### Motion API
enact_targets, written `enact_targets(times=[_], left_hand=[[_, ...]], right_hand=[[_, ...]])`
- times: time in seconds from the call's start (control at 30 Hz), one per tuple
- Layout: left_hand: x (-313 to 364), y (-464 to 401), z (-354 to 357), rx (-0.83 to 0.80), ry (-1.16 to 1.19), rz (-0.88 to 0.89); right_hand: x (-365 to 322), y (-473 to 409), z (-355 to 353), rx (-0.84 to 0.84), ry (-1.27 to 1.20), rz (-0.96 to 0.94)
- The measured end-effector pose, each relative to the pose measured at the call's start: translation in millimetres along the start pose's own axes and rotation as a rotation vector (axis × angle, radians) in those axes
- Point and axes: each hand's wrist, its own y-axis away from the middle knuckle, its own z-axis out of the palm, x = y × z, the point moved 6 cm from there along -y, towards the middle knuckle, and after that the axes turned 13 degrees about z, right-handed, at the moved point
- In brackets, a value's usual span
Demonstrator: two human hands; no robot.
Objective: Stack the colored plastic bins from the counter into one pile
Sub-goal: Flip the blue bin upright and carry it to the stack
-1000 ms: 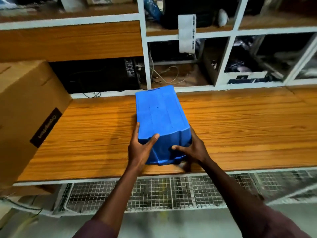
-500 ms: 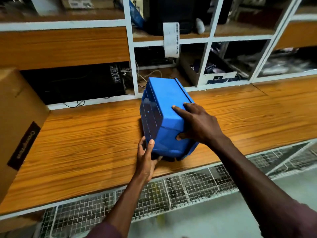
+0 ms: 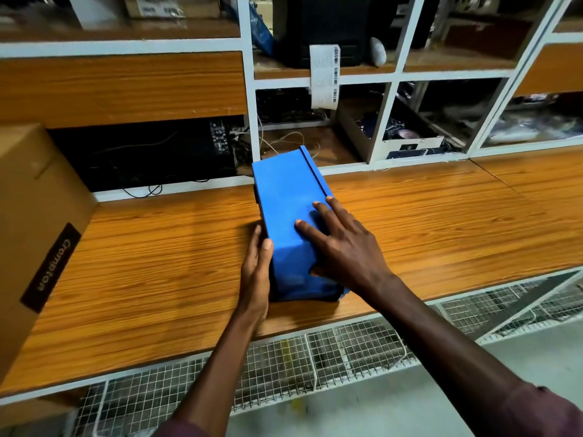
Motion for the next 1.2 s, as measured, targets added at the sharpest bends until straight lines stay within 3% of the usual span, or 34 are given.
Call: enact_targets(times=[0.1, 0.17, 0.27, 0.33, 0.43, 0.53, 0.67, 0.77, 0.93, 1.03, 1.2], left_hand=[[20.3, -12.2, 9.7, -0.011, 0.042, 0.039], [28.6, -14.0, 14.9, -0.021, 0.039, 0.067], [33.8, -14.0, 10.8, -0.009, -0.073, 0.069], [42.3, -17.9, 6.2, -0.022, -0.257, 0.108], [62.6, -31.5, 18.2, -0.082, -0.656, 0.238], [83.8, -43.4, 65.6, -0.222, -0.891, 0.285], [72.4, -59.5, 105.9, -0.361, -1.075, 0.072], [56.8, -61.6, 108.3, -0.422, -1.145, -0.093], [59.7, -67.7, 85.9, -0.316, -1.018, -0.110], [67.1, -72.1, 62.9, -0.175, -0.674, -0.082], [67.7, -69.1, 25.0, -0.053, -0.325, -0.066]], right_hand=[[-3.1, 3.4, 3.1, 0.090, -0.210, -0.091], [6.3, 11.6, 4.9, 0.119, -0.513, -0.070], [37.8, 31.0, 23.8, 0.101, -1.030, 0.281], [60.2, 42.5, 51.6, 0.047, -1.238, 0.583], [89.8, 52.7, 99.2, -0.127, -1.296, 0.903], [101.1, 54.8, 136.1, -0.328, -1.281, 1.023], [95.2, 43.2, 149.0, -0.520, -1.448, 1.081], [83.9, 34.5, 148.0, -0.627, -1.422, 1.042], [75.3, 28.4, 159.9, -0.630, -1.378, 1.041], [75.2, 24.1, 164.6, -0.616, -1.372, 1.019], [56.4, 27.7, 155.6, -0.884, -1.836, 1.062]])
